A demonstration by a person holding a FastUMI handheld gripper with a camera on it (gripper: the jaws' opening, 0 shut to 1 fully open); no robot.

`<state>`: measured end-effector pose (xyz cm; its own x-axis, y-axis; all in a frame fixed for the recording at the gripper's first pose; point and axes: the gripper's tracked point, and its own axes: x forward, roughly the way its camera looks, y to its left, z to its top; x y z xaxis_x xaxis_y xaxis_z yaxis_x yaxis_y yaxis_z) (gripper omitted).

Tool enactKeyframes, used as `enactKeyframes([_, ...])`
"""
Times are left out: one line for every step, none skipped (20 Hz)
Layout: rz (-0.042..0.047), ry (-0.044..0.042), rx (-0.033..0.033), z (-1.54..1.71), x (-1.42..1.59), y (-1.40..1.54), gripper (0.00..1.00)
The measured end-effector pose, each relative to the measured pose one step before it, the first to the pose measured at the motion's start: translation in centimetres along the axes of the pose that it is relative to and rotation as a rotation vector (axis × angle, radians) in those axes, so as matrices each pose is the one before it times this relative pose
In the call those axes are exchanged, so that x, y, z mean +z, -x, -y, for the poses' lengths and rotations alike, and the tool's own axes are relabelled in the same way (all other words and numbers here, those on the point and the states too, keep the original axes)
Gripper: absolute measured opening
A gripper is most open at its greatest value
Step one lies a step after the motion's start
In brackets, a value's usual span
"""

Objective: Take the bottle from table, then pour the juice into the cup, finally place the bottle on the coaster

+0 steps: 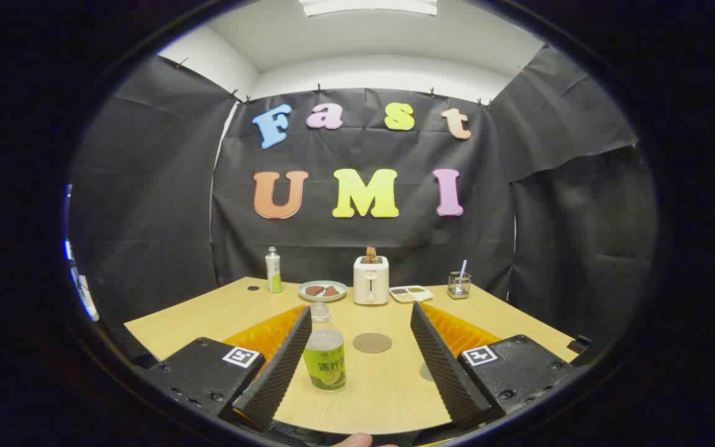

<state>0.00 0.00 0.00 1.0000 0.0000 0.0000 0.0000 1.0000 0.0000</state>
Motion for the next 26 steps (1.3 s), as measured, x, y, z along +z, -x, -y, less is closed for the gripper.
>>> enactKeyframes([0.00037, -0.00059, 0.00232, -0.037, -0.079, -0.023, 1.00])
enactKeyframes([0.00484, 0.00056, 0.00833, -0.173, 0.120, 0.025, 1.00])
enactKeyframes([0.00585, 0.00123, 0.00399, -0.131, 0.163, -0.120, 1.00])
enactKeyframes([-0.00382, 0.00103, -0.00480, 0.177, -0.036, -0.101, 1.00])
enactKeyframes([-0.00266, -0.00060, -0.00125, 0.099, -0.275, -0.061, 1.00])
enactKeyframes([-0.00024, -0.00307, 0.00200, -0.045, 0.022, -0.020, 1.00])
enactKeyframes([-0.00015, -0.00205, -0.00030, -0.040, -0.020, 0.019, 1.00])
enactKeyframes([0.00035, -0.00020, -0.00042, -0.011, 0.038, -0.023, 1.00])
enactKeyframes([0.00112, 0.00005, -0.00019, 0.064, -0.036, -0.072, 1.00])
enactKeyframes([0.00107, 0.00226, 0.00229, -0.096, 0.002, -0.019, 1.00])
enactKeyframes([-0.00119, 0.00278, -0.00007, 0.003, -0.047, -0.115, 1.00])
enactKeyframes([-0.00043, 0.00227, -0.00021, 0.019, 0.083, 0.027, 1.00])
enactKeyframes([0.00074, 0.00091, -0.00046, 0.016, -0.099, -0.044, 1.00])
enactKeyframes([-0.00039, -0.00222, 0.00052, -0.027, 0.061, -0.008, 1.00])
enactKeyframes([0.00087, -0.00228, 0.00224, -0.100, 0.026, -0.041, 1.00])
enactKeyframes([0.00186, -0.00016, 0.00161, -0.024, 0.041, 0.043, 1.00])
enactKeyframes([0.00204, 0.00170, 0.00055, -0.024, 0.037, 0.040, 1.00])
enactKeyframes([-0.00005, 0.00296, 0.00097, -0.044, -0.065, -0.016, 1.00])
enactKeyframes([-0.00240, 0.00084, 0.00055, 0.010, -0.128, -0.125, 1.00])
enactKeyframes([-0.00015, -0.00271, 0.00189, -0.067, -0.058, -0.103, 1.00])
enactKeyframes([0.00305, -0.00440, 0.00425, -0.132, -0.047, 0.030, 1.00])
enactKeyframes([0.00450, -0.00150, 0.00406, -0.173, -0.050, -0.004, 1.00])
enactKeyframes([0.00267, 0.00271, 0.00112, -0.056, -0.271, -0.106, 1.00])
enactKeyframes([-0.00057, 0.00377, -0.00488, 0.013, -0.308, -0.008, 1.00])
enactKeyframes([-0.00597, 0.00491, -0.00521, 0.023, -0.684, -0.054, 1.00])
enactKeyframes([-0.00805, 0.00481, -0.00361, 0.008, -0.620, -0.090, 1.00])
